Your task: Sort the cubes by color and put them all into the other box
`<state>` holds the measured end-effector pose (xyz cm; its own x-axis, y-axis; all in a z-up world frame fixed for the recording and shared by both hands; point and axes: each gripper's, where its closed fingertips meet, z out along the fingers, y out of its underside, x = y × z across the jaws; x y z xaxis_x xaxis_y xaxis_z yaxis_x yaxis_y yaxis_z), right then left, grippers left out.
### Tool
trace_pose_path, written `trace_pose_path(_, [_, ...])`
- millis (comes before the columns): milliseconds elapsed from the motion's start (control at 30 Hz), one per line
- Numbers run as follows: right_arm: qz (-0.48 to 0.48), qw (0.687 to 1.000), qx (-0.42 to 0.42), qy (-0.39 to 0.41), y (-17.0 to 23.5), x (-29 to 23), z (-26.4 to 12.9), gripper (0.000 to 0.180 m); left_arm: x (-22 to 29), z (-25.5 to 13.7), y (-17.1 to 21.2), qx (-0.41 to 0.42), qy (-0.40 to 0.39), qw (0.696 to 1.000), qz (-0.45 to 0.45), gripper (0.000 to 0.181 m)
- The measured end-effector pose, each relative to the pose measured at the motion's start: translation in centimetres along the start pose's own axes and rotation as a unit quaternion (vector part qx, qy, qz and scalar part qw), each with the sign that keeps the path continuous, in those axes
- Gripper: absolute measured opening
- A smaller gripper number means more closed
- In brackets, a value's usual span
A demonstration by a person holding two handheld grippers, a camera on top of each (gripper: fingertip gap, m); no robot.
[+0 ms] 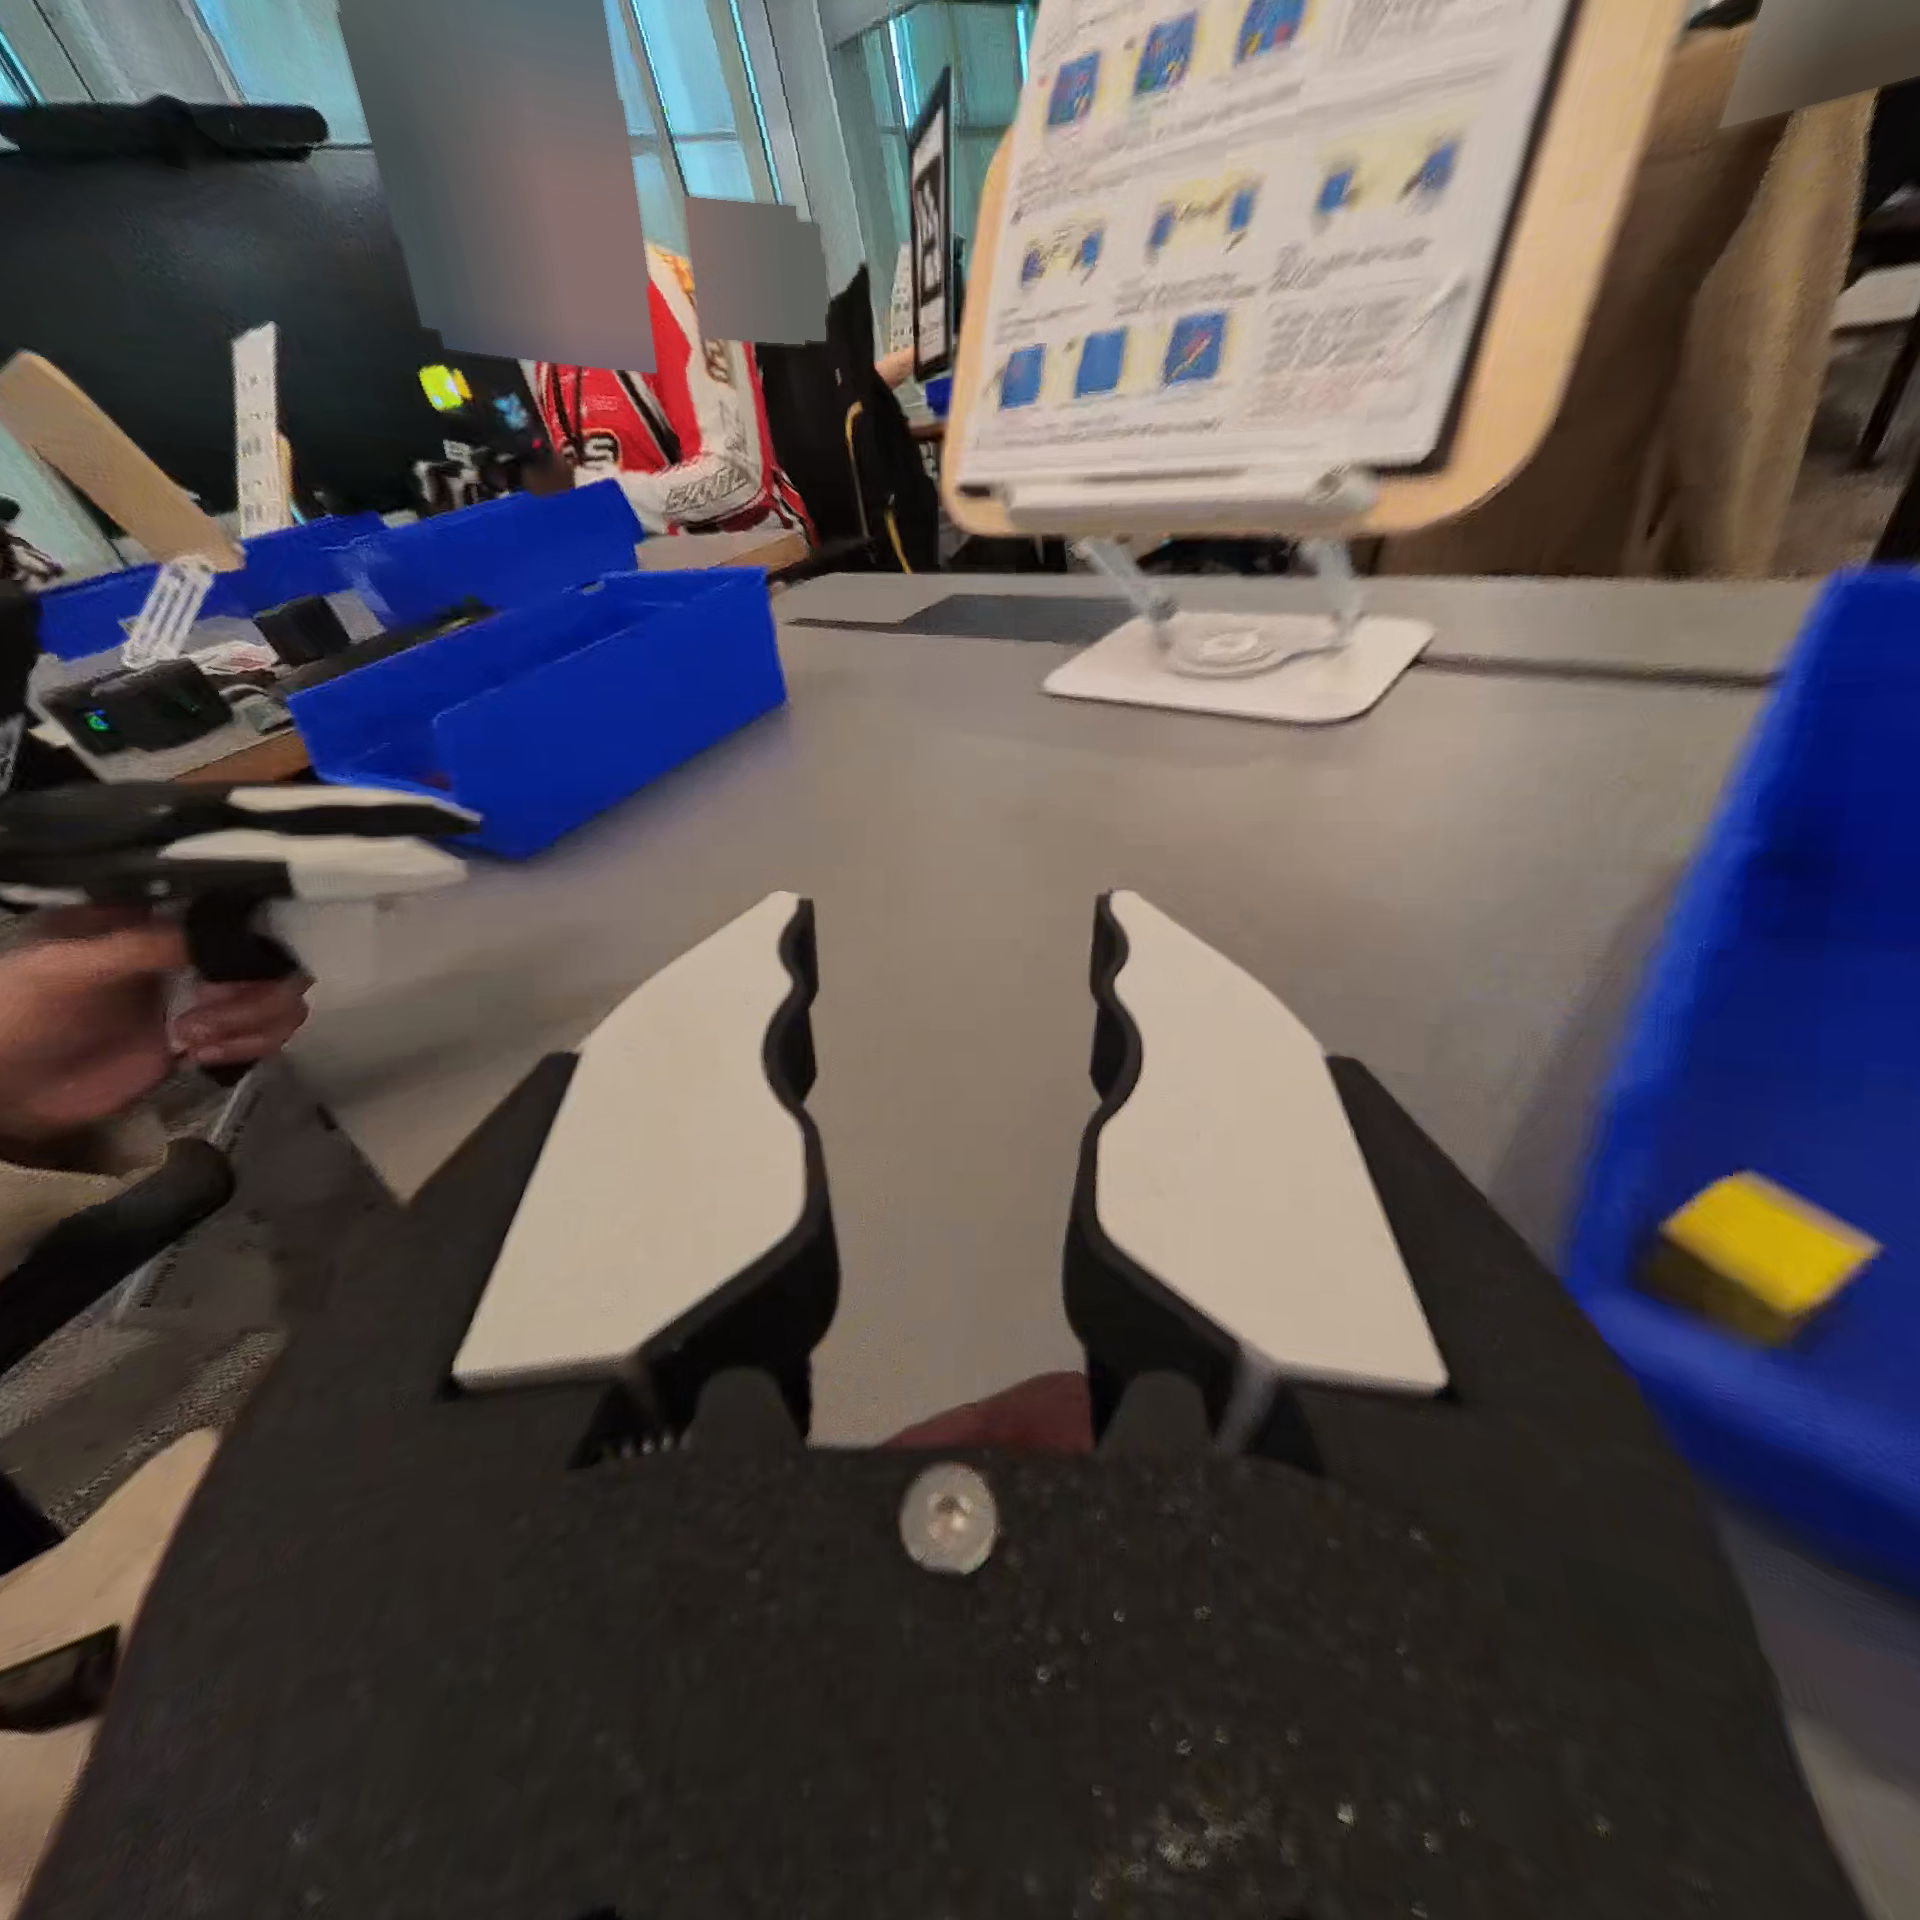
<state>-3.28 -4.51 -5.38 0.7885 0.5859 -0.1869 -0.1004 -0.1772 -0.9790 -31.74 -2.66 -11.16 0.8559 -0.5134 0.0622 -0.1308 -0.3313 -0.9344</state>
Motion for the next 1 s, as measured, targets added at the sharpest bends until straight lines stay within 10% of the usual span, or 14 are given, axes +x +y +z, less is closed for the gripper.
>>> trace_pose_path(233, [-0.199,0.979,-0.025,0.042,4.8,-4.6,1.2,0.044,-1.2,-1.0,0.5,-0.026,-0.047,0.999,-0.006,0.054])
trace_pose_path(467, [-0.202,0.978,-0.050,0.017,6.2,-5.5,1.8,0.044,-10.0,-5.5,-2.7,-0.098,-0.144,0.981,0.081,0.046])
trace_pose_path(700, [-0.200,0.978,-0.064,0.006,6.6,-5.3,1.8,0.040,-23.4,-2.4,-0.3,-0.345,-0.039,0.918,0.193,0.046])
trace_pose_path(1000, [-0.202,0.976,-0.075,0.018,6.8,-4.4,1.4,0.038,-27.1,2.0,4.4,-0.464,0.019,0.861,0.207,0.043])
